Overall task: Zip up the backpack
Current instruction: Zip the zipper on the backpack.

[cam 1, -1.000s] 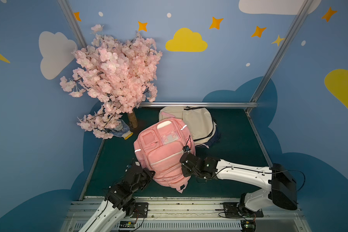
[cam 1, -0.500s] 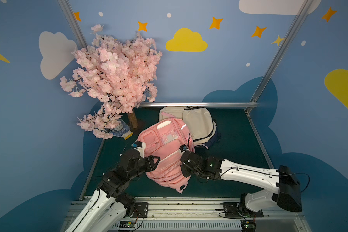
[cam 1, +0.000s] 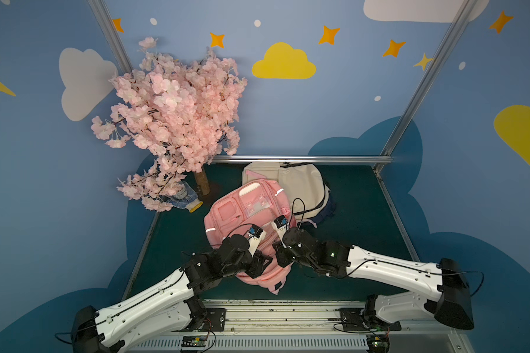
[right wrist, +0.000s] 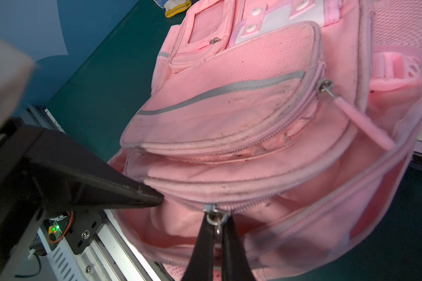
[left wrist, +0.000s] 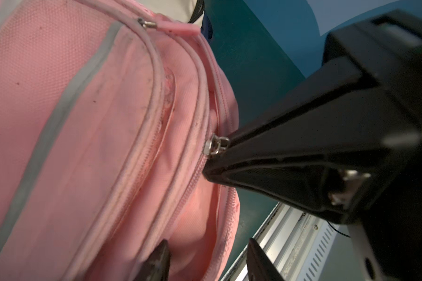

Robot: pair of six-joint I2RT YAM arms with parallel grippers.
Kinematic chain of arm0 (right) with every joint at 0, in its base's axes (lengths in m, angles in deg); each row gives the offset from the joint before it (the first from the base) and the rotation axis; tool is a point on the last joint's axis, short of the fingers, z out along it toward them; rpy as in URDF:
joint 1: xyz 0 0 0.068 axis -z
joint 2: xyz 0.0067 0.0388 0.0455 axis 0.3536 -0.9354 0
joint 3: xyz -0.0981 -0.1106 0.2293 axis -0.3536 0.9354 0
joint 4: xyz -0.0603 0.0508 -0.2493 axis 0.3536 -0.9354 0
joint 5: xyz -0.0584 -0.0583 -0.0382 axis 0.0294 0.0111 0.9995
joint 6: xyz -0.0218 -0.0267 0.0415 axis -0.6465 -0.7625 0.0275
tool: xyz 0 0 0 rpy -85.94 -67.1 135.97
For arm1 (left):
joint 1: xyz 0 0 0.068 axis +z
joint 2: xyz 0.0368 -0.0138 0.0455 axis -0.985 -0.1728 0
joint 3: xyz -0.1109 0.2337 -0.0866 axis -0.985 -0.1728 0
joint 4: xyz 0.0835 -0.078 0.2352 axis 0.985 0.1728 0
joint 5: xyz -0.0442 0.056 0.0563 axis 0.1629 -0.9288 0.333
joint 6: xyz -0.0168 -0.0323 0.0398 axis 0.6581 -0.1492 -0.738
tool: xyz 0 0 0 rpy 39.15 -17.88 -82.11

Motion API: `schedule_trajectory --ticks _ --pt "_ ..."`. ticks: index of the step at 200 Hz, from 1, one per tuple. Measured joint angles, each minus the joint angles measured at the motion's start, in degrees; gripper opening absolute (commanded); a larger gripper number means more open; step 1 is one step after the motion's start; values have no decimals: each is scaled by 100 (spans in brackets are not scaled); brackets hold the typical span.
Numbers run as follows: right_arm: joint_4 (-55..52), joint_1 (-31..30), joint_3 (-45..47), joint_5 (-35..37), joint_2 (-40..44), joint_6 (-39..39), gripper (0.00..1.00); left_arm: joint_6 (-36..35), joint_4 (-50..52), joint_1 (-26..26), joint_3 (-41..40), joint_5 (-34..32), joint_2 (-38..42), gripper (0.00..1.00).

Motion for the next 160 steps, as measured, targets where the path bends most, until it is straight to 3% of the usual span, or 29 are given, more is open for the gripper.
schedule_trajectory --ticks 55,106,160 --pt "269 2 85 20 0 7 0 -175 -168 -70 -24 -603 111 52" --pt "313 0 140 2 2 13 0 -365 -483 -55 -133 -654 507 53" --pt "308 -39 197 -15 2 13 0 -431 -706 13 -197 -756 350 51"
